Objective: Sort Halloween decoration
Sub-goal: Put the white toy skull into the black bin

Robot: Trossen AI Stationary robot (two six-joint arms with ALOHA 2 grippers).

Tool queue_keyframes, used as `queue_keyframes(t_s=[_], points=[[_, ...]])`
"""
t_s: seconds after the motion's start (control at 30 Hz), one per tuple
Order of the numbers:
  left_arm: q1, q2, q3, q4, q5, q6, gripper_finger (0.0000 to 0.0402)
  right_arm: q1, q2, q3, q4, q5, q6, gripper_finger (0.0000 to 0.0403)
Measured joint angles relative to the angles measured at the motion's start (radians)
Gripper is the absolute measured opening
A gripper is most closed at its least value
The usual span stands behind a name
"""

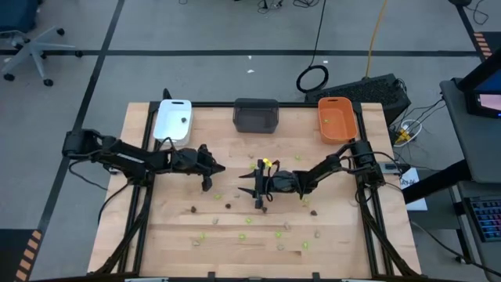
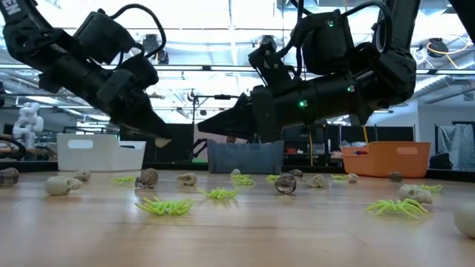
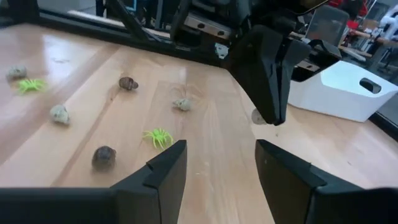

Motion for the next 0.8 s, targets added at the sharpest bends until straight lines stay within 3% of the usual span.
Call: queue_keyframes(t_s=[0.4,0.8], points=[[0.002,0.03,0.0,0.016,-0.029,-0.001,0.0,-0.006,0.0,0.0,-0.076,0.0,0.09,0.0178],[0.001,0.03,0.001,0.197,0.005,-0.004,0.0,-0.055,0.01,0.004,-0.036,-0.051,0.441,0.0178]])
